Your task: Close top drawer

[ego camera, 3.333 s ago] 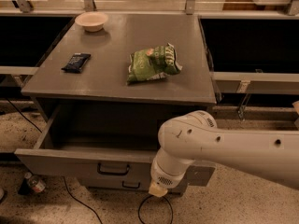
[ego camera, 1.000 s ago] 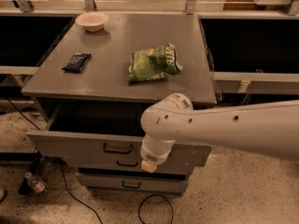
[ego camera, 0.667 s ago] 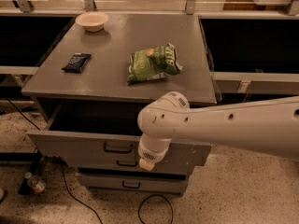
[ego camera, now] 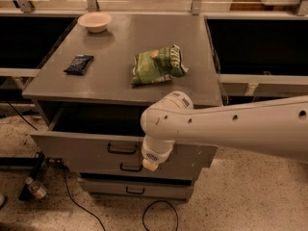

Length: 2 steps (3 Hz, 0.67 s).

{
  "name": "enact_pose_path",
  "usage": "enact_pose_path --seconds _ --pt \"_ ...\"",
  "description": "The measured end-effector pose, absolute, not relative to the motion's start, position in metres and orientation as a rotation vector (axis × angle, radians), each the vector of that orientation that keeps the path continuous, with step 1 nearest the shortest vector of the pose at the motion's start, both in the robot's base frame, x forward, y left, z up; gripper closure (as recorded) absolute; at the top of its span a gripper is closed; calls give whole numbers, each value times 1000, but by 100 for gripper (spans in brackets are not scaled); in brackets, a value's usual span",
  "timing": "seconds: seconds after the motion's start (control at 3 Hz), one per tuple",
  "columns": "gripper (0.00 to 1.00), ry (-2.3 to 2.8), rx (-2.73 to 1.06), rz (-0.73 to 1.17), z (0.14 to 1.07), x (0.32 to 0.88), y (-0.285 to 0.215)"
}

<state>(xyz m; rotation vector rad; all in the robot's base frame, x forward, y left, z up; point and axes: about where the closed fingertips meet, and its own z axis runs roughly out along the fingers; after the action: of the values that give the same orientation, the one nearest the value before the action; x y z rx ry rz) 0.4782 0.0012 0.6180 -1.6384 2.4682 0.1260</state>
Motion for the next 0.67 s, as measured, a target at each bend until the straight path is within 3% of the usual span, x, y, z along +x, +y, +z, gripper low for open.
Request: enact_pose_path --seconds 0.67 --pt "50 2468 -1638 126 618 478 1"
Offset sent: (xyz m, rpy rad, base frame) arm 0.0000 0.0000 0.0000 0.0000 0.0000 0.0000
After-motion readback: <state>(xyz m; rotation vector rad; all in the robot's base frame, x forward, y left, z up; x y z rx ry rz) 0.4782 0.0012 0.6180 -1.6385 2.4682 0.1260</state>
